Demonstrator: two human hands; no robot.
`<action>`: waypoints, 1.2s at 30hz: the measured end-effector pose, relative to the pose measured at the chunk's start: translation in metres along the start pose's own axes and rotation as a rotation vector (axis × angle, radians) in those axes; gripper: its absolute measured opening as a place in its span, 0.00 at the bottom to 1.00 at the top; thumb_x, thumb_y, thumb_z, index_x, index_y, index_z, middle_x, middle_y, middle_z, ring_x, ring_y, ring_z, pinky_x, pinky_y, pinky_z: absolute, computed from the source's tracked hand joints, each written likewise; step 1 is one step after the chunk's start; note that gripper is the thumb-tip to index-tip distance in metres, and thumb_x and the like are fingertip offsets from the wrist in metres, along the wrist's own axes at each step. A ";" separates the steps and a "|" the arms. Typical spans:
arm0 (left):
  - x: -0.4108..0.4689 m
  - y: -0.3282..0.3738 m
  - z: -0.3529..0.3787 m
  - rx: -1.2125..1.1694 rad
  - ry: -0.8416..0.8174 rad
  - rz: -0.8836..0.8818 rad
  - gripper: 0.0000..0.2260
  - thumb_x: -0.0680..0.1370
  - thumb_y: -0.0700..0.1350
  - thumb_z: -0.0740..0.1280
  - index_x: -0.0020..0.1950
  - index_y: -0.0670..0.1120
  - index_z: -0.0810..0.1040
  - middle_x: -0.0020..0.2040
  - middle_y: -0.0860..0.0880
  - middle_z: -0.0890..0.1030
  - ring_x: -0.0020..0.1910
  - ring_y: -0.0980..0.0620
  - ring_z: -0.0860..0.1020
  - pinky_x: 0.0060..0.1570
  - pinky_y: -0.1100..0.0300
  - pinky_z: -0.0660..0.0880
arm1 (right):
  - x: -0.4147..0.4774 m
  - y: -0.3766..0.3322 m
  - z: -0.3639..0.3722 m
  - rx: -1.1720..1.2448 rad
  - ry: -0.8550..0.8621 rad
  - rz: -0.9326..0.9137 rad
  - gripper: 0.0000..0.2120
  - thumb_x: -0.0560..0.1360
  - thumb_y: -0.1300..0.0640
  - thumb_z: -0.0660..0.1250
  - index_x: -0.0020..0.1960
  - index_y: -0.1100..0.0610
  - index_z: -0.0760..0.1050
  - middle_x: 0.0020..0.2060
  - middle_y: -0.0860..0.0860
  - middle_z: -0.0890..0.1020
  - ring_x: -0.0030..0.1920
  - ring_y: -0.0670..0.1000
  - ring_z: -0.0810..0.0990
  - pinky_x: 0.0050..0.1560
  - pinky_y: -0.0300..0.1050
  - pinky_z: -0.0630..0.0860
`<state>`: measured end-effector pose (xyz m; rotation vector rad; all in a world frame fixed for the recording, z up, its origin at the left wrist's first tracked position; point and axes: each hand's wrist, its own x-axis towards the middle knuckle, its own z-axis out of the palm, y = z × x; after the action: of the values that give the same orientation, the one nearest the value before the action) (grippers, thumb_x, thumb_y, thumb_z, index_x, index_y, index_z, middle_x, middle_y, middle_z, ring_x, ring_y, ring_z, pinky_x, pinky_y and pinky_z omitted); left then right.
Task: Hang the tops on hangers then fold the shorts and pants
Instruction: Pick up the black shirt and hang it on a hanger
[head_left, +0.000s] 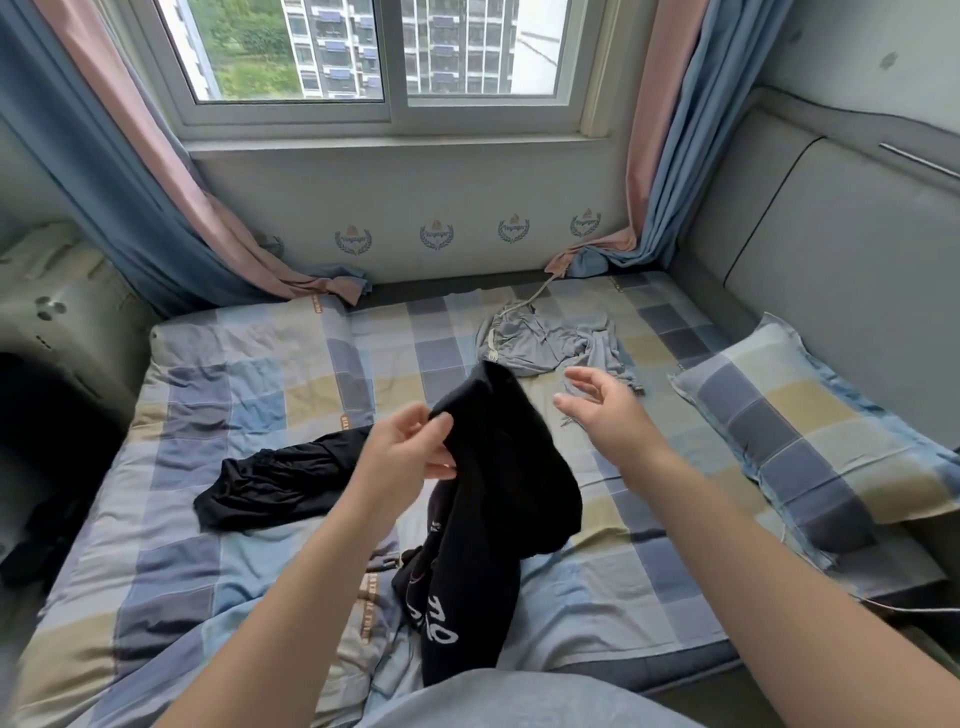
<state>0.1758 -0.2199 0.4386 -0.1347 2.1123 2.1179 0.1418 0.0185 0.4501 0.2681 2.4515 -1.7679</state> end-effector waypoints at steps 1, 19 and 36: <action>0.000 0.008 -0.002 -0.062 0.026 0.011 0.08 0.83 0.40 0.64 0.44 0.39 0.74 0.42 0.35 0.81 0.39 0.43 0.83 0.36 0.55 0.81 | -0.006 0.002 0.003 0.011 -0.017 -0.032 0.12 0.79 0.57 0.68 0.62 0.52 0.76 0.62 0.49 0.79 0.62 0.50 0.77 0.65 0.50 0.74; -0.007 0.064 -0.009 -0.387 0.020 0.159 0.07 0.82 0.43 0.65 0.45 0.44 0.78 0.47 0.41 0.85 0.49 0.41 0.85 0.44 0.54 0.82 | -0.028 0.078 0.083 -0.310 -0.240 -0.043 0.15 0.80 0.51 0.66 0.39 0.59 0.76 0.33 0.51 0.80 0.34 0.50 0.77 0.41 0.49 0.75; 0.005 -0.007 -0.003 0.108 -0.104 -0.260 0.06 0.80 0.49 0.70 0.55 0.50 0.82 0.52 0.50 0.86 0.50 0.52 0.85 0.49 0.56 0.79 | -0.003 0.008 0.020 0.036 -0.193 -0.078 0.15 0.82 0.54 0.66 0.37 0.58 0.76 0.26 0.51 0.77 0.26 0.50 0.80 0.25 0.41 0.77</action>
<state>0.1716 -0.2230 0.4306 -0.2655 2.0209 1.8206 0.1458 0.0016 0.4363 0.0039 2.3257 -1.7778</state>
